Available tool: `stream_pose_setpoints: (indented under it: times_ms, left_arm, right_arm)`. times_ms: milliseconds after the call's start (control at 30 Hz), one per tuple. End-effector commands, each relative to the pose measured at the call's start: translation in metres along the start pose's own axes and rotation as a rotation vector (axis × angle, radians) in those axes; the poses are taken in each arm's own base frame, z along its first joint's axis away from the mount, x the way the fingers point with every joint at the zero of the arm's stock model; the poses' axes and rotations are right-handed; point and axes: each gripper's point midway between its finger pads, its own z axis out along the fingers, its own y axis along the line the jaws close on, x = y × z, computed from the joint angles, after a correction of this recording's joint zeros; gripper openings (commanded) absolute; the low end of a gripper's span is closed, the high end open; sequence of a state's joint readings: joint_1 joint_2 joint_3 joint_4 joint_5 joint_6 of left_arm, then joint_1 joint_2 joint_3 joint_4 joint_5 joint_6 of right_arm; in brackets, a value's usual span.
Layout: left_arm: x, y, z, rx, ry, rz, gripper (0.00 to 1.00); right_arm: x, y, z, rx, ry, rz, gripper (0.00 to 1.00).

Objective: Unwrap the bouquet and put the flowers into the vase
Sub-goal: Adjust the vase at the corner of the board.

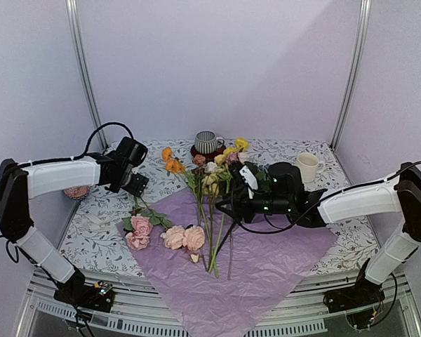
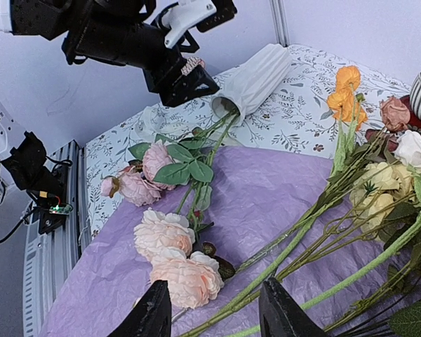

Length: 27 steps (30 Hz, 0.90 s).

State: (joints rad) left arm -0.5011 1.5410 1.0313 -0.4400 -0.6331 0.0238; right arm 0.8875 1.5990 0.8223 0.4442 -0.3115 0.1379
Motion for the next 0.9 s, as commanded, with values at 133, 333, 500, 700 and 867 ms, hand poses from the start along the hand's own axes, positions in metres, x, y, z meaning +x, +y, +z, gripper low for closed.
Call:
stream_pose_setpoints:
  times_ms: [133, 333, 500, 700, 867]
  left_arm:
    - [0.002, -0.013, 0.044, -0.074, 0.073, 0.219, 0.95]
    - [0.008, -0.011, 0.066, -0.167, 0.118, 0.238, 0.93]
    - [0.005, -0.008, 0.075, -0.225, 0.127, 0.24, 0.82]
    - [-0.001, 0.002, 0.068, -0.297, 0.122, 0.22, 0.49]
    - [-0.005, 0.002, 0.056, -0.327, 0.106, 0.215, 0.33]
  right_arm:
    - [-0.01, -0.002, -0.009, 0.034, -0.049, -0.019, 0.45]
    - [-0.008, -0.003, -0.008, 0.036, -0.047, -0.017, 0.44]
    - [-0.01, -0.005, -0.009, 0.046, -0.052, -0.023, 0.44]
    - [-0.008, -0.006, -0.007, 0.052, -0.048, -0.026, 0.44]
    - [-0.007, -0.006, -0.006, 0.051, -0.045, -0.023, 0.44]
